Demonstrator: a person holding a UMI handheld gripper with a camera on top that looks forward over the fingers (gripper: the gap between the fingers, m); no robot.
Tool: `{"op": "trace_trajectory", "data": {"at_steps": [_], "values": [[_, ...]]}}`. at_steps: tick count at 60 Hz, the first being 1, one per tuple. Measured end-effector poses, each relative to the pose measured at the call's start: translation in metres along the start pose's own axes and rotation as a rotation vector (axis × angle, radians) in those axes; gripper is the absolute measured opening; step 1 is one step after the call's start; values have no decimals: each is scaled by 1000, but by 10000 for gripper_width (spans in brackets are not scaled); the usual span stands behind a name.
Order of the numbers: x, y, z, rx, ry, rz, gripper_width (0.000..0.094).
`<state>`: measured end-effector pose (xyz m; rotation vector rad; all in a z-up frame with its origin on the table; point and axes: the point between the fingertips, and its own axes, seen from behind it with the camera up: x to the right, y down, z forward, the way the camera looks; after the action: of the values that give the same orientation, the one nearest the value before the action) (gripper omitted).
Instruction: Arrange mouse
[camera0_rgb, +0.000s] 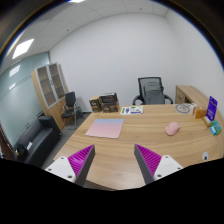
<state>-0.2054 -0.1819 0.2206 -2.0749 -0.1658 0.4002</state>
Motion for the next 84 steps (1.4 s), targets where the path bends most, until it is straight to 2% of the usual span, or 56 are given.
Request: {"op": "trace_trajectory", "data": {"at_steps": [16,24,32,43,50,57,84], "values": [[53,27,11,23,174,71,828],[111,33,26,55,238,48,825],[184,41,58,39,301,11,825],[270,43,128,-10,285,35,828],[309,27,169,24,272,39,828],[334,20,206,16,232,93,829],[366,-13,291,-23,190,49,830]]}}
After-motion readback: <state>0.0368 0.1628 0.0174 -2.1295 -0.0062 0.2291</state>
